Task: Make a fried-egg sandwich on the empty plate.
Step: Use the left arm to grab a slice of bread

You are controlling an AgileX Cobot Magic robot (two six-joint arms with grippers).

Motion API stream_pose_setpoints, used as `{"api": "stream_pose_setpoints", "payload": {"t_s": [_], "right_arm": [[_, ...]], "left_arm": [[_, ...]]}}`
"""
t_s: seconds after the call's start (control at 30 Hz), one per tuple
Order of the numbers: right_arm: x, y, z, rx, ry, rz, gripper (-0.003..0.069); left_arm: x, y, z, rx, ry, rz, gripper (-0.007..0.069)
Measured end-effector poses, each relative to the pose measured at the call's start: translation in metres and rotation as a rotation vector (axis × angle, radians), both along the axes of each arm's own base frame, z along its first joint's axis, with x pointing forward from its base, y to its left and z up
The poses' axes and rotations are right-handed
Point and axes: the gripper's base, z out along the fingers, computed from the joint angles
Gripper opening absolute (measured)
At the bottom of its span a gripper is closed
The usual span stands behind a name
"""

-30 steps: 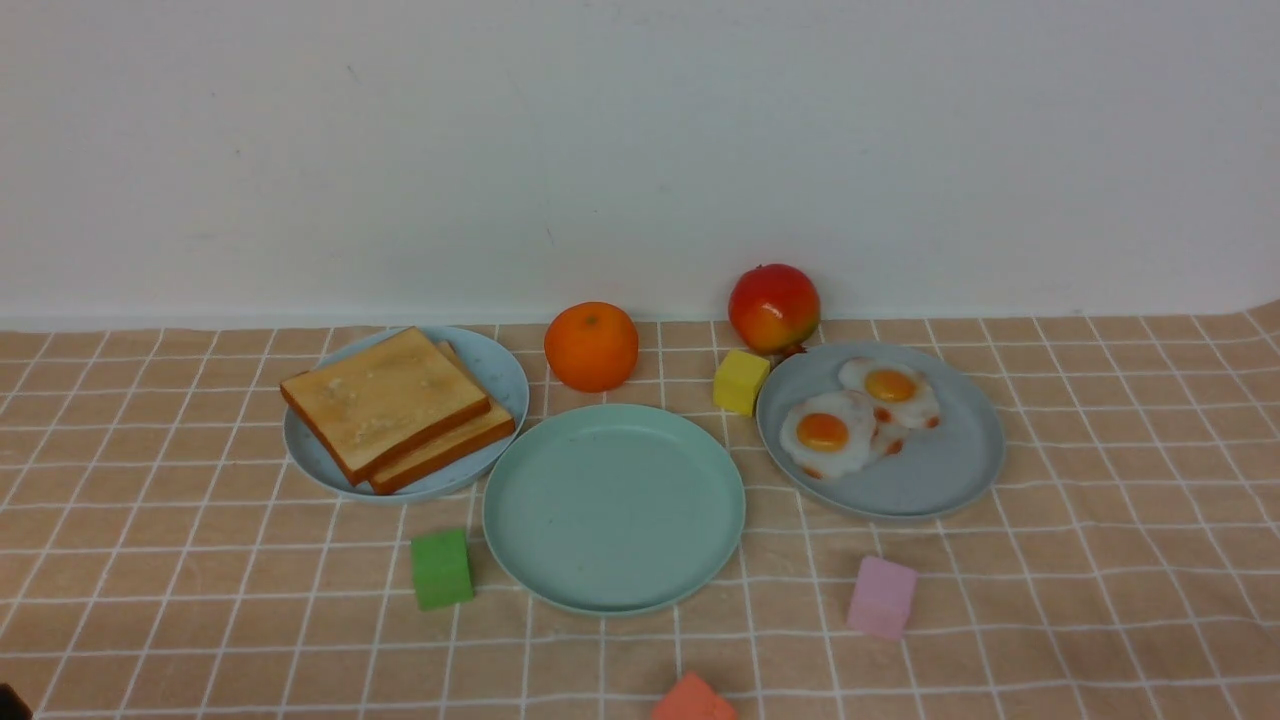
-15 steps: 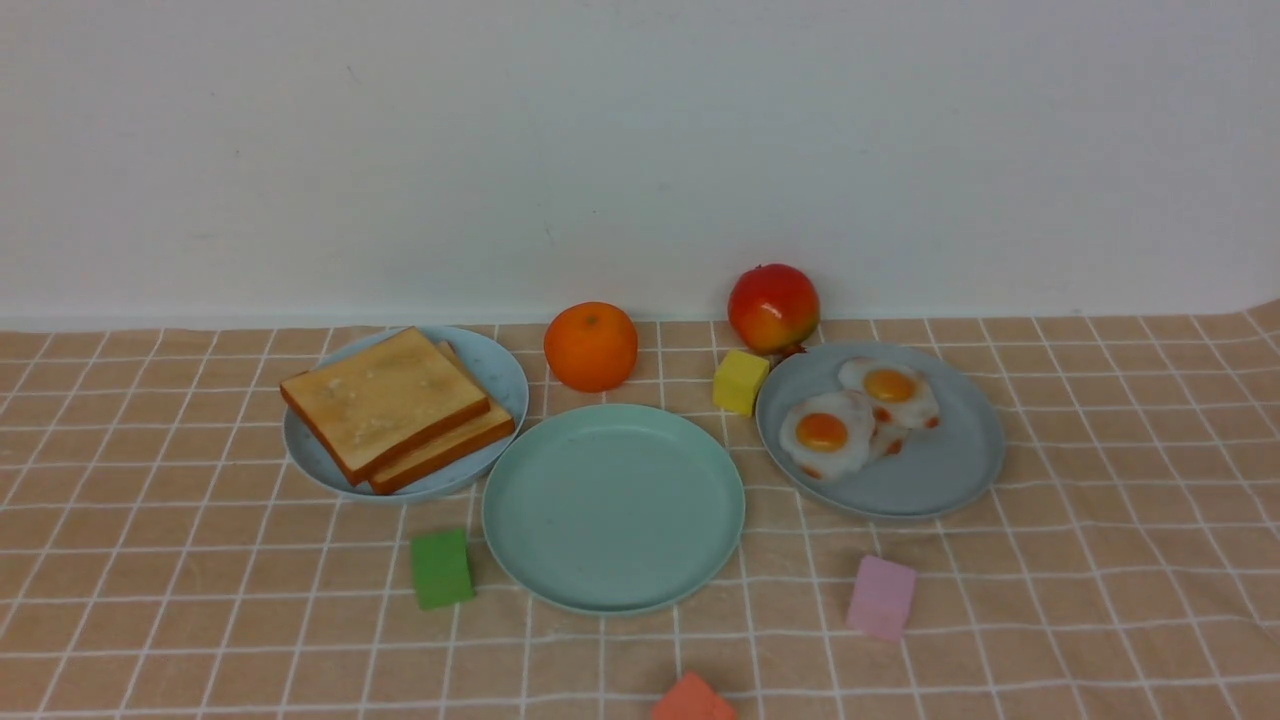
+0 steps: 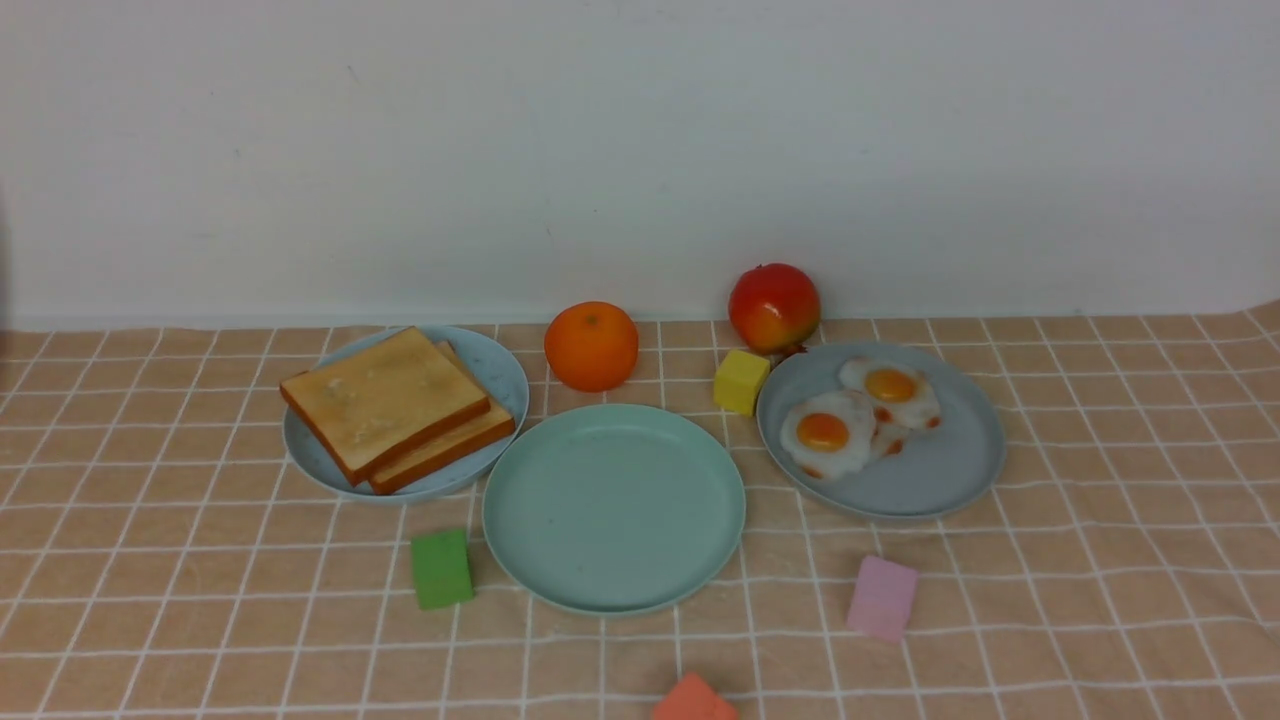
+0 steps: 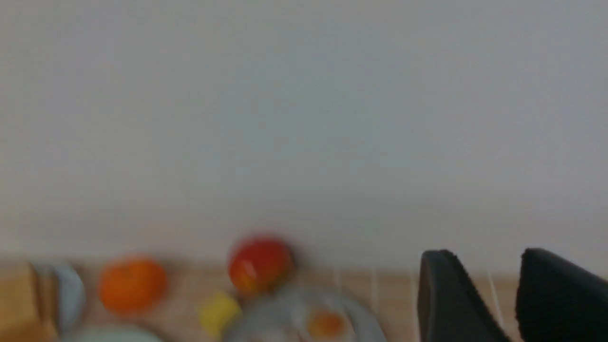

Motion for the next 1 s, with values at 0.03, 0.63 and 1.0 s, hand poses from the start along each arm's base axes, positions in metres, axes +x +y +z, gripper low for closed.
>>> {"api": "stream_pose_setpoints", "payload": {"t_s": [0.03, 0.63, 1.0], "right_arm": [[0.001, 0.0, -0.002, -0.002, 0.013, -0.002, 0.024], [0.0, 0.06, -0.054, 0.166, 0.53, 0.325, 0.024], [-0.014, 0.085, -0.053, 0.141, 0.55, 0.5, 0.024]], "left_arm": [[0.002, 0.0, -0.002, 0.001, 0.013, 0.0, 0.0239], [0.188, -0.002, -0.126, -0.381, 0.659, 0.048, 0.0252], [0.234, -0.003, -0.176, -0.346, 0.722, 0.015, 0.0509]]}}
